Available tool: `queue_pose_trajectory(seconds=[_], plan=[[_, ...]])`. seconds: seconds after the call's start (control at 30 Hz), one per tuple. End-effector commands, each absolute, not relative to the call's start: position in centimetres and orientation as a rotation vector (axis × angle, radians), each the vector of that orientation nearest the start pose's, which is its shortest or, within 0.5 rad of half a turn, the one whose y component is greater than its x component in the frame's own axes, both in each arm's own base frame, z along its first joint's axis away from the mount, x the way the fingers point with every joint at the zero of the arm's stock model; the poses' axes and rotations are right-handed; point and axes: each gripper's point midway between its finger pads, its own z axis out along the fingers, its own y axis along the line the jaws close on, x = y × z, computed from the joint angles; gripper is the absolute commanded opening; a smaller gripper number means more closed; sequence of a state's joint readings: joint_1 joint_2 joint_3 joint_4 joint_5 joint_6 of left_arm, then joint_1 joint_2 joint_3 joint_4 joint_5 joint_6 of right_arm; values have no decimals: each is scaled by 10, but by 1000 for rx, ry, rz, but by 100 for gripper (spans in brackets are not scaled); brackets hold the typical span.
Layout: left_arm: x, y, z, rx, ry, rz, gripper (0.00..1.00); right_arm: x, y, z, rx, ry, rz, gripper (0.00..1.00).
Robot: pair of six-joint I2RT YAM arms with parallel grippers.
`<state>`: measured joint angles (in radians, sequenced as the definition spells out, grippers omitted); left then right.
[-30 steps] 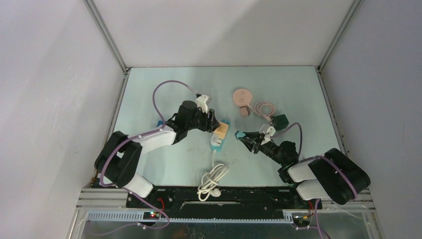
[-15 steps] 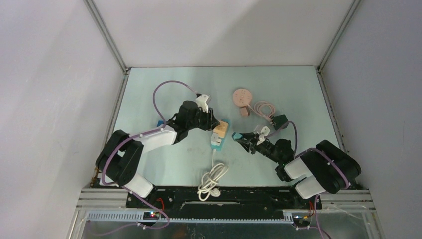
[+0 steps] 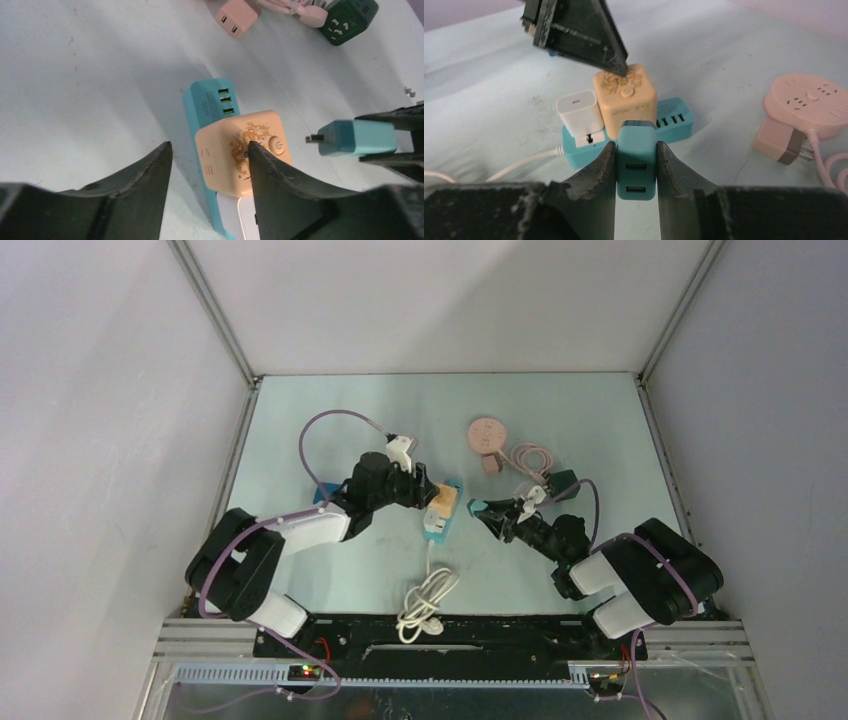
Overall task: Insert the plug
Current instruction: Move the socket to the center of the board.
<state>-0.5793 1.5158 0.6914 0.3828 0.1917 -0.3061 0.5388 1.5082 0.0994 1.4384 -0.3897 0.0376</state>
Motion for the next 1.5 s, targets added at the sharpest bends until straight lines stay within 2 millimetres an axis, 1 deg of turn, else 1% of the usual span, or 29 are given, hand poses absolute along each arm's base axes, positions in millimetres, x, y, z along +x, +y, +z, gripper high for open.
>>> queue_pose_trajectory(seconds=[0.0,0.1,0.23,0.37,0.43,0.5,0.6,0.73,0.8,0.93,1.07,1.23,1.37,1.47], plan=[[307,-240,66,463,2142,-606,66,276,237,142,-597,1357,773,0],[309,-242,84,477,2080,-620,81,280,242,136,-586,1384,790,0],[307,-247,118,479,1986,-672,94,284,248,128,-587,1411,800,0],[304,-242,148,464,1900,-684,97,288,254,121,-578,1434,807,0],[302,-237,158,452,1873,-680,97,290,260,118,-583,1441,815,0],[301,-232,162,439,1876,-670,97,290,266,115,-591,1449,829,0],[300,-223,165,414,1886,-648,97,290,276,108,-602,1464,843,0],[299,-213,164,383,1894,-627,97,285,288,106,-623,1459,863,0],[299,-210,161,373,1902,-626,97,285,288,107,-619,1458,860,0],[298,-211,156,378,1906,-655,95,284,283,111,-624,1445,857,0],[301,-212,153,383,1921,-661,96,284,272,117,-613,1438,861,0],[311,-219,146,358,1988,-665,98,288,251,136,-580,1439,814,0],[321,-233,144,305,2020,-745,99,296,231,159,-568,1467,696,0],[329,-248,146,298,2018,-833,99,299,212,170,-562,1524,618,0]])
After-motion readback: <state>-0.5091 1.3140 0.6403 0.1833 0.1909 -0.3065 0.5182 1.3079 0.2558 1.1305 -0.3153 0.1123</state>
